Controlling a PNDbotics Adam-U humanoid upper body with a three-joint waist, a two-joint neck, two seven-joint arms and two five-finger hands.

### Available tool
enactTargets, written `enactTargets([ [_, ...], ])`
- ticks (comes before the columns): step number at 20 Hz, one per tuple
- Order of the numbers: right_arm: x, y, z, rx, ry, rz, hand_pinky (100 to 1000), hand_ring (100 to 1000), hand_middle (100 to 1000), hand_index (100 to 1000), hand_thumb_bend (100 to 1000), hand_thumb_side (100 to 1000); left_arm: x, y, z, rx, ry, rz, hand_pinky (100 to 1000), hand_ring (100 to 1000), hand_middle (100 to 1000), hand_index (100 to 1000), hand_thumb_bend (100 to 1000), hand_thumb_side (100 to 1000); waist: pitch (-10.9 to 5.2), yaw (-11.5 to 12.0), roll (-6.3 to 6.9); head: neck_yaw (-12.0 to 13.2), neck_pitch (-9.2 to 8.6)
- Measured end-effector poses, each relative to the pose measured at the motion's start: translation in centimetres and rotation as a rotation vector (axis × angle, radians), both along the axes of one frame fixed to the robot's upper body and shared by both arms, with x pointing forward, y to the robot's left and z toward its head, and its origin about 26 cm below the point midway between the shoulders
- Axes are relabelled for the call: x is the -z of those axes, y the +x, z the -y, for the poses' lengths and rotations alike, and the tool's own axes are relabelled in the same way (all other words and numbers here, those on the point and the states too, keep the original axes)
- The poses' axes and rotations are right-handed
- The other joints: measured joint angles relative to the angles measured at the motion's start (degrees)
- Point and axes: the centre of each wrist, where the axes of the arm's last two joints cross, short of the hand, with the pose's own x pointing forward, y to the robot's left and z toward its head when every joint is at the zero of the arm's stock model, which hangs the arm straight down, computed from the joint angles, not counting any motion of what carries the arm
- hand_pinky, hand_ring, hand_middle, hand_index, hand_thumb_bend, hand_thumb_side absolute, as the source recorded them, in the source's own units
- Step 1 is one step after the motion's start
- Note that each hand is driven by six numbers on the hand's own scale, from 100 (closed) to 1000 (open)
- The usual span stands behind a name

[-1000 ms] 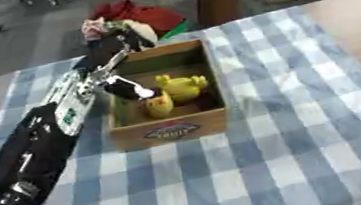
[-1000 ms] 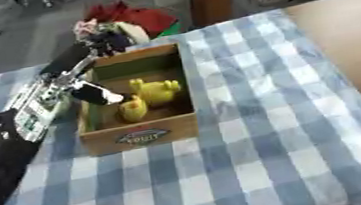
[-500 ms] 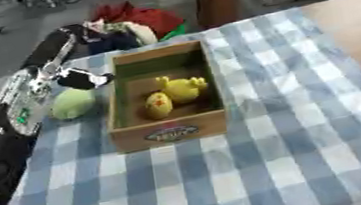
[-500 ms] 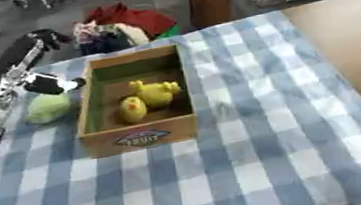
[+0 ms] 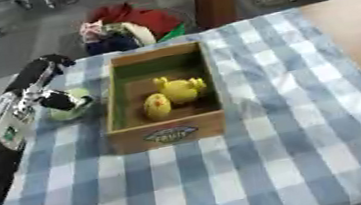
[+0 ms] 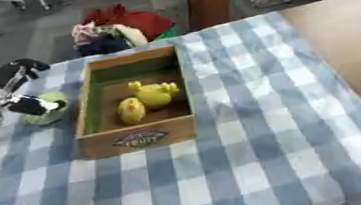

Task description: Pick up objects on the table and place them in the box.

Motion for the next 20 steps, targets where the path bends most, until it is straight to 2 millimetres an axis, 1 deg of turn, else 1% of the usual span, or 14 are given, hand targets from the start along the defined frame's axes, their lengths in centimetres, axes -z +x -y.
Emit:
enactTargets([
  [4, 0.3, 0.0, 0.1, 0.007, -0.005, -0.007, 662, 1000, 651, 834, 100, 356, 1.0, -0.1, -0.5, -0.012, 0.021, -0.077, 763, 748, 774, 835, 639, 200, 0.10, 0.1, -0.02, -0.1, 0.00],
  [6, 0.4, -0.1, 0.2, 0.008, -0.006, -0.010, 662, 1000, 650, 834, 100, 355, 1.5, -0.2, -0.6, -0.015, 0.025, -0.113, 756, 734, 760, 828, 600, 140, 0.10, 0.2, -0.03, -0.2, 0.00],
  [7, 0.4, -0.1, 0.2, 0.008, -0.006, -0.010, 662, 1000, 650, 834, 100, 354, 1.7, -0.2, -0.5, -0.016, 0.025, -0.125, 743, 707, 735, 815, 566, 100, 0.10, 0.3, -0.05, -0.2, 0.00],
  [8, 0.4, -0.1, 0.2, 0.008, -0.007, -0.010, 662, 1000, 650, 834, 100, 355, 1.8, -0.2, -0.5, -0.020, 0.026, -0.129, 731, 692, 719, 806, 536, 100, 0.11, 0.3, -0.09, -0.2, 0.00],
  [10, 0.4, -0.1, 0.2, 0.008, -0.007, -0.010, 662, 1000, 650, 834, 100, 354, 2.0, -0.2, -0.5, -0.031, 0.030, -0.125, 702, 646, 668, 777, 474, 100, 0.11, 0.3, -0.18, -0.3, 0.00],
  [11, 0.4, -0.1, 0.2, 0.008, -0.007, -0.010, 662, 1000, 650, 833, 100, 354, 2.0, -0.2, -0.4, -0.040, 0.034, -0.119, 678, 588, 613, 737, 434, 100, 0.11, 0.3, -0.22, -0.3, 0.00],
  [13, 0.4, -0.1, 0.2, 0.008, -0.007, -0.010, 662, 1000, 650, 833, 100, 354, 2.0, -0.2, -0.4, -0.060, 0.052, -0.101, 634, 501, 509, 662, 363, 100, 0.11, 0.3, -0.26, -0.3, 0.00],
  [15, 0.4, -0.1, 0.2, 0.008, -0.007, -0.009, 662, 1000, 650, 833, 100, 355, 2.0, -0.1, -0.2, -0.082, 0.069, -0.077, 585, 395, 386, 563, 277, 100, 0.11, 0.3, -0.35, -0.3, 0.00],
  [16, 0.4, -0.1, 0.2, 0.008, -0.007, -0.009, 662, 1000, 649, 833, 100, 355, 1.9, -0.1, -0.1, -0.092, 0.072, -0.062, 569, 358, 343, 523, 251, 100, 0.11, 0.3, -0.38, -0.4, 0.00],
  [17, 0.4, -0.1, 0.2, 0.008, -0.008, -0.009, 662, 1000, 649, 833, 100, 355, 1.8, -0.1, 0.0, -0.102, 0.073, -0.044, 556, 331, 309, 494, 227, 100, 0.11, 0.3, -0.39, -0.4, 0.00],
  [19, 0.4, -0.1, 0.2, 0.008, -0.008, -0.008, 662, 1000, 648, 832, 100, 355, 1.2, 0.0, 0.2, -0.122, 0.069, 0.003, 551, 321, 297, 483, 215, 100, 0.11, 0.3, -0.39, -0.4, 0.00],
  [20, 0.4, -0.1, 0.2, 0.008, -0.007, -0.008, 662, 1000, 648, 831, 100, 356, 0.9, 0.0, 0.4, -0.128, 0.065, 0.028, 546, 306, 275, 467, 187, 100, 0.11, 0.3, -0.39, -0.4, 0.00],
])
